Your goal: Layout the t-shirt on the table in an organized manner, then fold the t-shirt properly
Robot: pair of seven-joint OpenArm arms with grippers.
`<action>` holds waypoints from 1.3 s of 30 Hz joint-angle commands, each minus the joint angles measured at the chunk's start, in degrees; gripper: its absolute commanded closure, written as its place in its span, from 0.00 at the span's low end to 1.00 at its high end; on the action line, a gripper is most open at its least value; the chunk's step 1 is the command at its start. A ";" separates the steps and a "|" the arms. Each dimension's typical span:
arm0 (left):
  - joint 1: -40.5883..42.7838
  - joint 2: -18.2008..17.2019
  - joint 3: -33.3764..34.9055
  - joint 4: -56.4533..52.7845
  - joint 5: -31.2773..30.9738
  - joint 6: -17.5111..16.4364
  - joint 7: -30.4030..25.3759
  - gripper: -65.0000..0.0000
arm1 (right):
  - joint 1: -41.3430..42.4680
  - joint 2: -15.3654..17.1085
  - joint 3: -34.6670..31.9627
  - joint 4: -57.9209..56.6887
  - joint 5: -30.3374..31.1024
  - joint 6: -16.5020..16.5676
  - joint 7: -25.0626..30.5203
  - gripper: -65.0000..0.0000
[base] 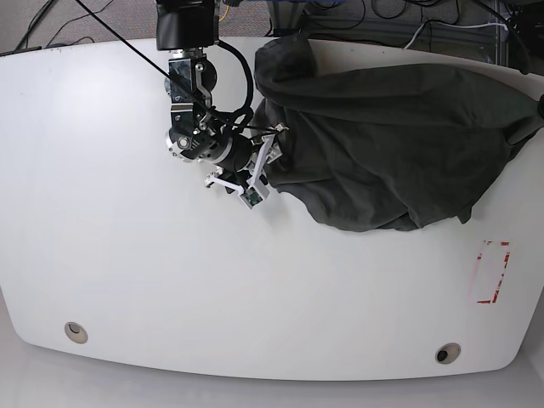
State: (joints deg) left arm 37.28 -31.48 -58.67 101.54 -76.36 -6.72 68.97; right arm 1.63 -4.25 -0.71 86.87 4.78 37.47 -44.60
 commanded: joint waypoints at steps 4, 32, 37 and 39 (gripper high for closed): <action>0.13 -1.17 -0.71 0.84 -1.05 -0.36 -0.97 1.00 | 1.32 -0.19 -0.04 0.91 1.07 0.02 1.57 0.82; -5.85 -1.09 7.38 0.84 -0.70 -0.36 -0.79 1.00 | -1.23 4.30 2.86 2.14 0.98 -0.07 1.57 1.00; -3.12 -1.26 6.24 0.84 -0.79 -0.36 -0.71 1.00 | -1.23 4.30 4.97 2.14 0.98 -0.07 1.57 1.00; -2.07 -1.26 4.92 0.84 -0.79 -0.36 -0.71 1.00 | -1.23 4.30 5.33 2.14 0.98 -0.07 1.57 1.00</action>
State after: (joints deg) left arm 34.28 -31.38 -51.75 101.56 -76.34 -6.90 69.04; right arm -0.56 -0.12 4.40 87.79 5.02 37.52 -43.90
